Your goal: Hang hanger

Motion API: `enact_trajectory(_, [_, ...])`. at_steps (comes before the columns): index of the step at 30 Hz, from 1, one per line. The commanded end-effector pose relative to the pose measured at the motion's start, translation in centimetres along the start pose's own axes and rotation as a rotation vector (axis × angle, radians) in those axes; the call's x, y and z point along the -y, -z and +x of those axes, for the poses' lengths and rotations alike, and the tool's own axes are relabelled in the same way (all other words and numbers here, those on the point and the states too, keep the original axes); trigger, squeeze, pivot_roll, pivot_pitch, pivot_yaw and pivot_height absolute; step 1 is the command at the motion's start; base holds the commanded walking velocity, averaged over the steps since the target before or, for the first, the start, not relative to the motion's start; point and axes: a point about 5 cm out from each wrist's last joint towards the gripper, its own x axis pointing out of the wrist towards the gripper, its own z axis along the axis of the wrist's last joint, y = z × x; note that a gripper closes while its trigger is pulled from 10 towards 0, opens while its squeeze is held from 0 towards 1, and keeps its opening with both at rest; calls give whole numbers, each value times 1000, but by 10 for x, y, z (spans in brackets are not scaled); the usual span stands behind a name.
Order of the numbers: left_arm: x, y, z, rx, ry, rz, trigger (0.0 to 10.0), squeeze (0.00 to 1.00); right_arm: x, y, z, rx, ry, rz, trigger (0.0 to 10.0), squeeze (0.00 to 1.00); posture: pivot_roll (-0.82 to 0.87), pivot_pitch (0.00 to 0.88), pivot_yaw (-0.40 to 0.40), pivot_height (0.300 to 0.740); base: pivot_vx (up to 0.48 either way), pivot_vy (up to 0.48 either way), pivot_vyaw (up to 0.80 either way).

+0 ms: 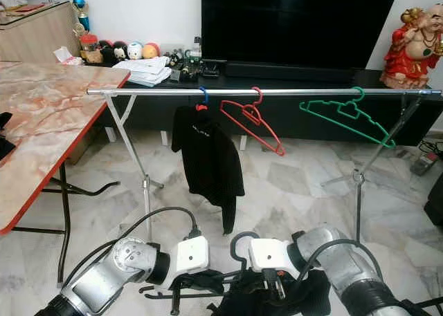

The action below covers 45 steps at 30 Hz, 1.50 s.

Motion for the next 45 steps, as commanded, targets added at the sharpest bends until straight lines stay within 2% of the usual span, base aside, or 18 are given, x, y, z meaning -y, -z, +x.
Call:
enact_trajectory(1, [-3, -3, -1, -3, 3, 3, 10000, 788, 2, -5, -1, 16, 11, -31, 0, 0, 30, 0, -22, 740, 0, 0, 0])
enact_trajectory(2, [-3, -3, -1, 1, 6, 0, 10000, 1000, 3, -6, -1, 17, 12, -31, 0, 0, 31, 0, -22, 740, 0, 0, 0])
enact_trajectory(15, [4, -7, -16, -3, 98, 0, 10000, 1000, 5, 15, -4, -105, 92, -2, 0, 0, 33, 0, -19, 740, 0, 0, 0])
enact_trajectory(20, [-6, -5, -28, 16, 6, -30, 10000, 1000, 11, 22, -9, -119, 216, 38, 0, 0, 33, 0, -21, 740, 0, 0, 0])
enact_trajectory(22, [-14, 1, -39, 25, -74, -74, 10000, 1000, 16, 28, -17, -128, 326, 81, 0, 0, 38, 0, -22, 740, 0, 0, 0])
enact_trajectory(24, [-15, 3, -41, 27, -88, -89, 10000, 1000, 18, 29, -18, -132, 356, 94, 0, 0, 38, 0, -22, 740, 0, 0, 0])
enact_trajectory(25, [-18, 10, -51, 36, -160, -135, 10000, 1000, 19, 36, -24, -169, 437, 126, 0, 0, 35, 0, -20, 740, 0, 0, 0])
enact_trajectory(27, [-19, 13, -54, 36, -181, -145, 10000, 1000, 19, 38, -26, -172, 458, 137, 0, 0, 35, 0, -20, 740, 0, 0, 0])
enact_trajectory(28, [-19, 18, -58, 25, -216, -159, 10000, 1000, 20, 40, -30, -153, 511, 173, 0, 0, 39, 0, -20, 740, 0, 0, 0])
enact_trajectory(30, [-18, 20, -58, 19, -229, -163, 10000, 1000, 20, 40, -32, -143, 534, 188, 0, 0, 39, 0, -20, 740, 0, 0, 0])
enact_trajectory(32, [-19, 26, -57, 5, -279, -172, 10000, 1000, 24, 36, -39, -107, 608, 211, 0, 0, 31, 0, -12, 740, 0, 0, 0])
enact_trajectory(33, [-19, 30, -50, 2, -310, -202, 10000, 922, 28, 30, -46, -76, 660, 213, 0, 0, 29, 0, -9, 740, 0, 0, 0])
enact_trajectory(34, [-18, 31, -47, 2, -316, -224, 10000, 922, 29, 27, -49, -65, 672, 211, 0, 0, 28, 0, -8, 740, 0, 0, 0])
enact_trajectory(35, [-17, 29, -37, 20, -313, -215, 10000, 0, 29, 21, -52, -48, 672, 185, 0, 0, 24, 0, -11, 740, 0, 0, 0])
enact_trajectory(37, [-18, 26, -29, 29, -332, -209, 10000, 0, 29, 16, -55, -34, 673, 163, 0, 0, 21, 0, -11, 740, 0, 0, 0])
enact_trajectory(40, [-22, 21, -6, 55, -400, -221, 10000, 0, 29, -2, -69, 30, 692, 125, 0, 0, 0, 0, -7, 740, 0, 0, 0])
enact_trajectory(43, [-25, 19, 5, 73, -419, -241, 10000, 0, 27, -12, -75, 59, 679, 105, 0, 0, -14, 0, -8, 740, 0, 0, 0])
enact_trajectory(45, [-27, 15, 14, 85, -444, -224, 10000, 0, 22, -17, -80, 57, 663, 77, 0, 0, -13, 0, -9, 740, 0, 0, 0])
